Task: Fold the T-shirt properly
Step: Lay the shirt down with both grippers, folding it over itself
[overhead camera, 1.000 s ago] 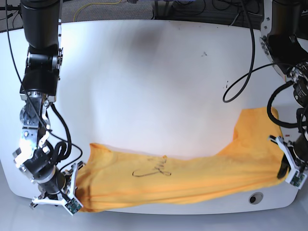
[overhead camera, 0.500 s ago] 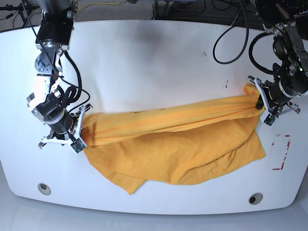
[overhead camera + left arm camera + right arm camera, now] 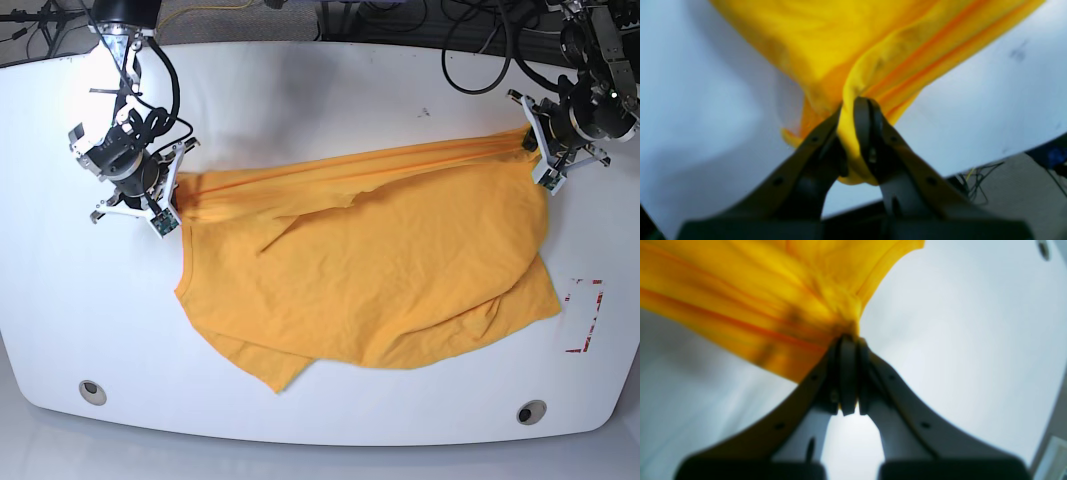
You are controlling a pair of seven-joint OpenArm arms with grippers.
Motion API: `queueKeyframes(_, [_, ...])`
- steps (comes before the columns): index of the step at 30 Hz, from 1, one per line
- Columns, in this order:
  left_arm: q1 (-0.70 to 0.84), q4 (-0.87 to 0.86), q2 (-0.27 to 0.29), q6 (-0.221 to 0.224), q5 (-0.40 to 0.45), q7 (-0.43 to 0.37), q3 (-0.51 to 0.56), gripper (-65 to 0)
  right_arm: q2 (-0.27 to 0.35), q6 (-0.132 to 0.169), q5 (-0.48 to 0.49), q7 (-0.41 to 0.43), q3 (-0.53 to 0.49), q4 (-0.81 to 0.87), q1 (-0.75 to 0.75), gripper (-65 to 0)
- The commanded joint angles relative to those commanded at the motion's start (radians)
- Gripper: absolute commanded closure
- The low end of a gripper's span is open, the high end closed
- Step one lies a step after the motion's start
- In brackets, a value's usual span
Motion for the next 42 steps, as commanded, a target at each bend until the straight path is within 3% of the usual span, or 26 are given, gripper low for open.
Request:
queueKeyframes(4, [0.012, -0.002, -0.018, 0.000, 0.002, -0.064, 0.000, 0.0, -0.017, 0.000, -0.002, 0.008, -0.002, 0.002, -0.009, -0.2])
queueKeyframes(11, [-0.083, 0.000, -0.018, 0.000, 0.000, -0.071, -0.002, 0.0, -0.018, -0.002, -0.002, 0.006, -0.002, -0.002, 0.037, -0.2])
queueKeyframes(25, [-0.502, -0.003, -0.018, 0.000, 0.002, -0.071, 0.038, 0.0, -0.005, -0.002, -0.002, 0.003, -0.003, -0.104, 0.327, -0.2])
queueKeyframes(34, [-0.809, -0.008, -0.021, 0.004, 0.077, -0.071, 0.143, 0.0, 0.086, -0.002, -0.002, 0.003, -0.089, -0.247, 0.583, -0.2])
queueKeyframes(42, [-1.065, -0.012, -0.017, 0.016, 0.160, -0.069, 0.229, 0.0, 0.130, -0.002, -0.002, -0.020, -0.180, -0.330, 0.825, -0.2])
